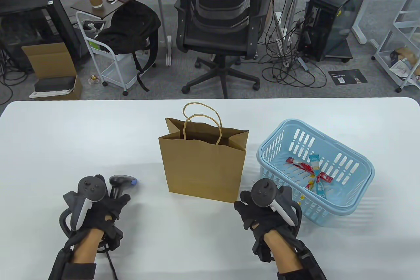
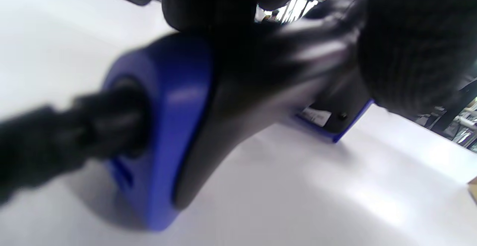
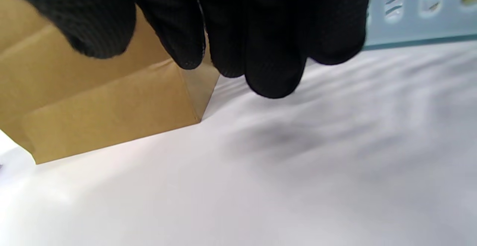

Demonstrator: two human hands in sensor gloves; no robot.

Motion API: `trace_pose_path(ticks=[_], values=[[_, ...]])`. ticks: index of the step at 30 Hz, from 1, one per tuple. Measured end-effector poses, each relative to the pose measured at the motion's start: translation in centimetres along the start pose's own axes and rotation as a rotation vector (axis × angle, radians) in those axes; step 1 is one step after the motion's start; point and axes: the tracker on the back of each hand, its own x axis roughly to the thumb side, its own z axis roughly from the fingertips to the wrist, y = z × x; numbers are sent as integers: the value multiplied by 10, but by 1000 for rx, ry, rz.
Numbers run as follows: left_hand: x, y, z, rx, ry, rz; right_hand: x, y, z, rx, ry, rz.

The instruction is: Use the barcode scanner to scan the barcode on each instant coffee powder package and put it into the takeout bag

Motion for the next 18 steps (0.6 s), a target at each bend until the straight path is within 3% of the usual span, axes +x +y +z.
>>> trace_pose_path(ticks=[5,8,13,16,18], values=[[-6,-8,-11,-91,30,52,1,2,0,37,-20,-1],[-5,-10,-17,-45,-12,10,4,3,0,10,-54,-2],[-2,-14,-21,5,23,-4,8,3,2,-8,-89,-1],[1,-16,-23,-8,28,-37,8,3,2,-4,-91,-2],[-2,-17,-25,-47,30,35,8,3,2,3,-89,0]])
